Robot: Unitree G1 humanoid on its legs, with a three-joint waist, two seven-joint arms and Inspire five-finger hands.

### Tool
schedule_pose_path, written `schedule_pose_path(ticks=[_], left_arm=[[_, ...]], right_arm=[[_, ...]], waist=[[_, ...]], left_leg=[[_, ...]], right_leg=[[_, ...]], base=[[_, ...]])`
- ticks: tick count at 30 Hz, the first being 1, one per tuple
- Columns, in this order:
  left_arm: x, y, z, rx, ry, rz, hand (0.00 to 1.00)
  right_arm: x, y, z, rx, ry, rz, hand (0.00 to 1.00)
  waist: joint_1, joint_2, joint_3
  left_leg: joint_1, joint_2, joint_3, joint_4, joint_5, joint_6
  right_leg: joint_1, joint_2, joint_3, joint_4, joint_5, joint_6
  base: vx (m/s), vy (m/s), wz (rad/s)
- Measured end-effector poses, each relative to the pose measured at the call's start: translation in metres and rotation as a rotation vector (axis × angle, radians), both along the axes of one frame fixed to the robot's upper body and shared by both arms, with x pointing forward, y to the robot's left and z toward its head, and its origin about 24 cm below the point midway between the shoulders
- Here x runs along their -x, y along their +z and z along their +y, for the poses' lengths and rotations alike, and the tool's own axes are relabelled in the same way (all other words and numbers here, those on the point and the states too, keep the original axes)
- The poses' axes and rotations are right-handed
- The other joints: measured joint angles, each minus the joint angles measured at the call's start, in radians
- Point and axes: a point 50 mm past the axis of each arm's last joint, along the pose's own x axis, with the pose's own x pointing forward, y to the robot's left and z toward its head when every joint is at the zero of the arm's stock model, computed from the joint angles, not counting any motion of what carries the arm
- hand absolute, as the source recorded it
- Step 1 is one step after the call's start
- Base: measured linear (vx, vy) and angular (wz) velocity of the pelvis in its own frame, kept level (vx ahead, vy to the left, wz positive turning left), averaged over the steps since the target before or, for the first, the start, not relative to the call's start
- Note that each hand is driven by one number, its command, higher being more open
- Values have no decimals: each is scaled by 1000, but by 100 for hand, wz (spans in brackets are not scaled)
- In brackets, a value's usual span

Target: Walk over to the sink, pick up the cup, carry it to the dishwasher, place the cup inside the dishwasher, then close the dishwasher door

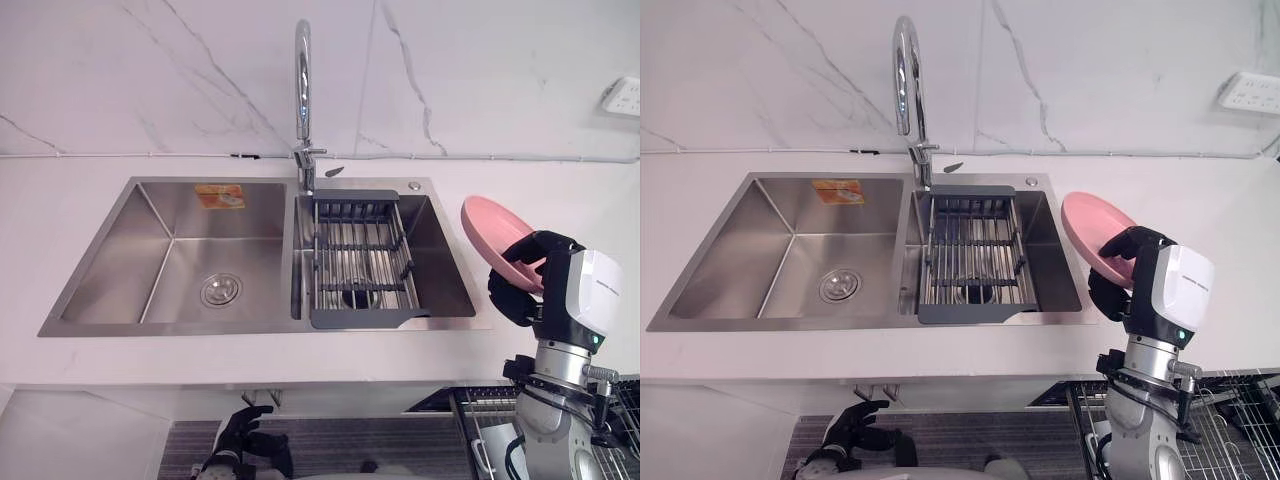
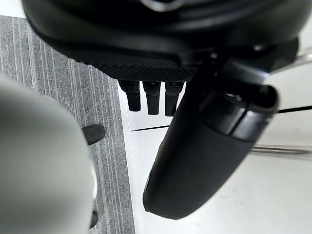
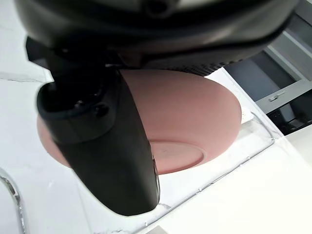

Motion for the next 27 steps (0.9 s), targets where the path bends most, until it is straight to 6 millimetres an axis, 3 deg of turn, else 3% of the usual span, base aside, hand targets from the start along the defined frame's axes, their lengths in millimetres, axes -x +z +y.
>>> schedule_pose_path(ticks=[5,8,9,10,11,12,14,15,17,18,19,23,27], left_arm=[[-2,0,-2,3,-2,-5,90],[-3,1,-1,23,12,-3,90],[-3,1,0,31,31,-3,90],[-2,0,1,42,56,3,90],[-3,0,-1,54,93,-1,90],[-3,0,0,59,120,-6,90],[0,-1,4,49,173,6,90],[1,-1,4,45,177,10,90],[2,0,11,33,192,10,90],[0,0,10,24,198,7,90],[4,-2,8,25,224,20,90],[8,-4,10,0,216,35,90],[11,-6,9,7,209,55,90]], right_arm=[[7,-7,-3,-24,-40,23,30],[1,-9,2,-57,-43,30,30],[-1,-9,3,-61,-45,31,30],[-2,-10,1,-64,-56,41,30],[-5,-12,1,-67,-61,48,30],[-7,-13,2,-71,-56,51,30],[-8,-15,5,-72,-43,60,30],[-7,-15,5,-70,-44,62,30],[-7,-15,5,-64,-40,64,30],[-11,-17,3,-60,-35,75,30],[-10,-25,2,-73,-43,111,30],[-2,-45,-5,-98,-83,203,30],[11,-62,-19,-155,-152,268,30]], waist=[[-32,8,20],[-23,9,44],[-24,11,51],[-26,24,58],[-16,49,68],[-11,50,72],[-9,47,72],[-12,43,70],[-4,-4,54],[10,14,54],[13,25,46],[8,30,27],[4,32,14]], left_leg=[[-42,-2,19,76,-51,16],[-64,15,151,138,-96,32],[-66,24,187,151,-109,36],[-67,39,214,151,-116,39],[-56,72,250,129,-116,61],[-53,88,282,127,-111,68],[-36,101,326,126,-110,65],[-32,96,329,126,-110,60],[-33,53,341,120,-101,44],[-39,58,326,125,-97,29],[-28,63,303,106,-81,36],[7,59,298,38,-54,26],[21,44,299,-1,-33,40]], right_leg=[[-45,2,81,0,8,1],[-101,20,213,-10,48,10],[-110,19,225,-26,56,-17],[-112,16,189,-60,47,-127],[-126,16,101,-34,23,-166],[-158,17,35,49,16,-125],[-176,9,-94,291,-26,-98],[-161,8,-107,306,-36,-94],[-107,-16,-108,187,-103,-66],[-101,-4,-83,136,-79,-48],[-74,20,-72,73,-35,-44],[-30,38,-47,-43,27,-49],[-5,33,-44,-107,74,-29]], base=[[-53,43,-53],[-72,78,-122],[-126,107,-121],[-159,123,-133],[-177,105,-122],[-153,43,-117],[-126,-6,-67],[-71,-29,-30],[-32,-45,-39],[-28,-35,-62],[-19,-27,-56],[2,-27,-34],[41,15,-4]])
